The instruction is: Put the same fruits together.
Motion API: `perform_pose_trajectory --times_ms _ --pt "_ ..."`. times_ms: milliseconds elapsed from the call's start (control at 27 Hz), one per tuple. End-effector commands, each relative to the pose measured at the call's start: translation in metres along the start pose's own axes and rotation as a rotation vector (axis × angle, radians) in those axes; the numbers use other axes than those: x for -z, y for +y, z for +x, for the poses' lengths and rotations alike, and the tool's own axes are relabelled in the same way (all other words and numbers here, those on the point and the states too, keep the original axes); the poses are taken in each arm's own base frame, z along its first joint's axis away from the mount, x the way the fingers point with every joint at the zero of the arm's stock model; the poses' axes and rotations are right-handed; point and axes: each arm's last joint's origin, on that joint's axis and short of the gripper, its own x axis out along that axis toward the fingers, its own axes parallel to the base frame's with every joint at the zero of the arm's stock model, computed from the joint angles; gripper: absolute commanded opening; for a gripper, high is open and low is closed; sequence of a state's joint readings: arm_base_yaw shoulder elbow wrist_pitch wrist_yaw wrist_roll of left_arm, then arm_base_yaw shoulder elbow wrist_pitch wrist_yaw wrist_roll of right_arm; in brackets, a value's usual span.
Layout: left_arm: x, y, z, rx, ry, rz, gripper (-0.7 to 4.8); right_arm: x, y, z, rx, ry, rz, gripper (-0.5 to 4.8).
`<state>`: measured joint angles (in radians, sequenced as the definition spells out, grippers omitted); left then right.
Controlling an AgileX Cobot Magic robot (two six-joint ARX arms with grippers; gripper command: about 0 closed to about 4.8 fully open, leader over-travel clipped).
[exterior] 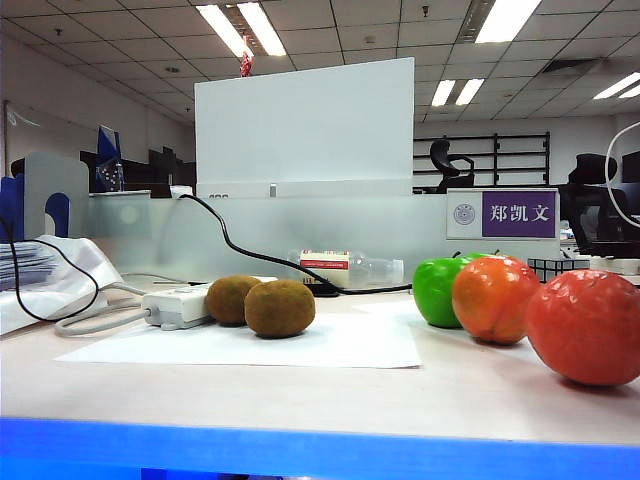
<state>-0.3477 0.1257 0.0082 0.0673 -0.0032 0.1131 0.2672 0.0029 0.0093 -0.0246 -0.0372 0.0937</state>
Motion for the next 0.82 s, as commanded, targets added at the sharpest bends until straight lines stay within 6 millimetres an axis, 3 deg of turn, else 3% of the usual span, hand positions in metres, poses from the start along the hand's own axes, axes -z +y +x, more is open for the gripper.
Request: perform_pose_trajectory --times_ms 37,408,816 --pt "-0.0014 0.0003 0.0000 -0.003 -0.012 0.037 -0.06 -0.0020 -0.0009 0.0003 0.026 -0.042 -0.021 -0.05" --pt "-0.0070 0.0005 -0.0003 0.003 -0.070 -0.106 -0.05 -0.0019 -0.0012 0.0003 0.036 -0.041 -0.020 0.02" --pt "-0.0070 0.0006 -0.0003 0.003 -0.070 -0.106 -0.05 -0.0019 -0.0013 0.0003 0.036 -0.041 -0.020 0.02"
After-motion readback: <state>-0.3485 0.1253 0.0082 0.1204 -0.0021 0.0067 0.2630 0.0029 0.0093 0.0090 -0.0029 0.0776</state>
